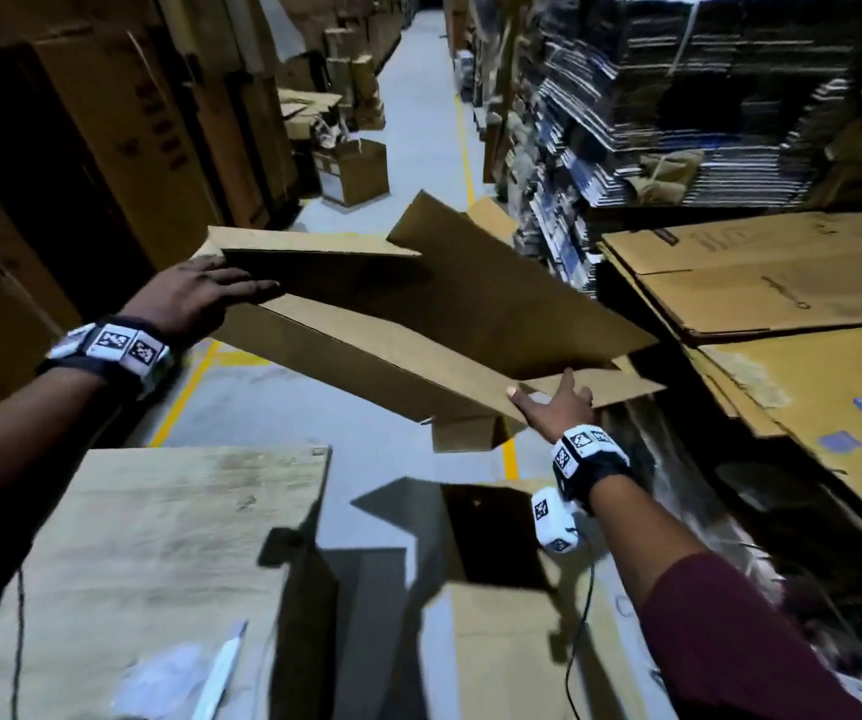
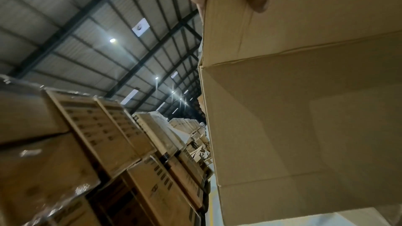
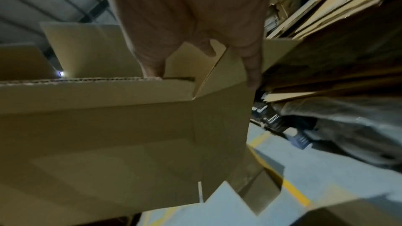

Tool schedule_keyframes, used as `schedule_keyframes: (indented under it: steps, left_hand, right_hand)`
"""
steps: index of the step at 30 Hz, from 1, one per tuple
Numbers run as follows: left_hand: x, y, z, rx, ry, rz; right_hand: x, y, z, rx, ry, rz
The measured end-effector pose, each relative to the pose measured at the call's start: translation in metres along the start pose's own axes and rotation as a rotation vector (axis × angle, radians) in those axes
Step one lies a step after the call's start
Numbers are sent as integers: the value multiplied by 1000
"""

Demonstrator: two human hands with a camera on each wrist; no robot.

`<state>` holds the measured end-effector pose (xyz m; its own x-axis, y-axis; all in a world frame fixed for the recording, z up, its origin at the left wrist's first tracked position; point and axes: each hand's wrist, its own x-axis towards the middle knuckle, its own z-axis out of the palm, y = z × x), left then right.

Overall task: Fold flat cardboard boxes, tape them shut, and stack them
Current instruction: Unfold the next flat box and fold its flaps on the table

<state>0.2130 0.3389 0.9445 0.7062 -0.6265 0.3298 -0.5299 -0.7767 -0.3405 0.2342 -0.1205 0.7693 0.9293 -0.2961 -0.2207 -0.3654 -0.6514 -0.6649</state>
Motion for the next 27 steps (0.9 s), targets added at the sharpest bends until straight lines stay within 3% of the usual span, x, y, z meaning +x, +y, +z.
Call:
schedule_keyframes:
  steps: [5,9,13,18,22,27]
  left_hand:
    - [-139,-56,-26,-93,46,-166]
    - [-261,-108,-54,-178,74,-341]
    - [-383,-162,-74,-160,104,-449]
    - [-516,-192,-102,-114,119,-671]
    - [-599,-192,-115,-118,77,-838]
    - [-680,-218,-84,-65,21,-864]
  right_hand:
    - [-71,-97,56,265,359,-182]
    - [-126,-172,102,274,482,-279]
    - [-186,-265,167,251,420,-471]
    - [-231,-352,244,91,255,-697]
    - [-270,-410,293,70,184,-832]
    - [-320,-465,358,-11,176,-886]
